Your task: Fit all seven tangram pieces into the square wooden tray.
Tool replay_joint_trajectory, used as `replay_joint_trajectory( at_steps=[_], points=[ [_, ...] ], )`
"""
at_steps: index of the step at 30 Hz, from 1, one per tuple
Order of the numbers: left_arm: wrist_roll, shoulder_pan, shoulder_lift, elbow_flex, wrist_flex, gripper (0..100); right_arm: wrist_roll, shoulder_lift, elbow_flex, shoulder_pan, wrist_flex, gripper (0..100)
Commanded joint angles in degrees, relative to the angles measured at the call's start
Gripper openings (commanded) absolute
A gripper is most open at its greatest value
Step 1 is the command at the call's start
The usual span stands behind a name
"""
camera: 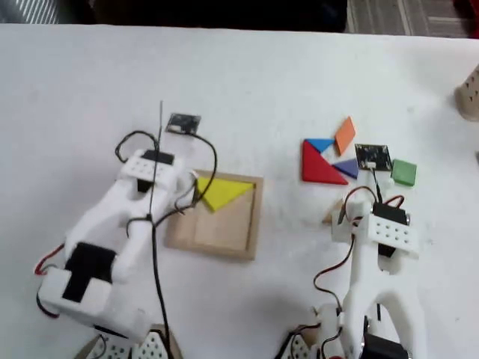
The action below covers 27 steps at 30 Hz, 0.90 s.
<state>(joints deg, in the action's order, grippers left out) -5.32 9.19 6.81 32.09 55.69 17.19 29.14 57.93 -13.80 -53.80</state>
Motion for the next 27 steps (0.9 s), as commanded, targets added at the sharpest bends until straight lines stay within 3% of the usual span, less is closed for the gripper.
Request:
replay_joint_trajectory(
  at_steps=[1,11,16,21,23,27],
  points=[
    [0.6,0.4,1.6,-5.6,4.8,24,0.8,1.5,-0.2,0.4,0.9,2.5],
    [1.1,1.4,-6.1,-8.6,8.9,23,1.0,1.5,-0.2,0.4,0.9,2.5],
    [4.7,8.4,-9.7,-5.7,8.1,22,1.0,1.5,-0.2,0.4,0.9,2.5],
    [4.2,15.7,-7.7,0.5,-3.5,1,1.1,1.5,-0.2,0.3,0.8,2.5],
    [3.6,16.1,-5.7,1.4,-6.4,5,1.1,1.5,-0.2,0.1,0.7,2.5],
    [-1.2,14.7,-2.6,-0.2,-8.4,2,1.1,1.6,-0.2,0.0,0.7,2.5]
  ],
)
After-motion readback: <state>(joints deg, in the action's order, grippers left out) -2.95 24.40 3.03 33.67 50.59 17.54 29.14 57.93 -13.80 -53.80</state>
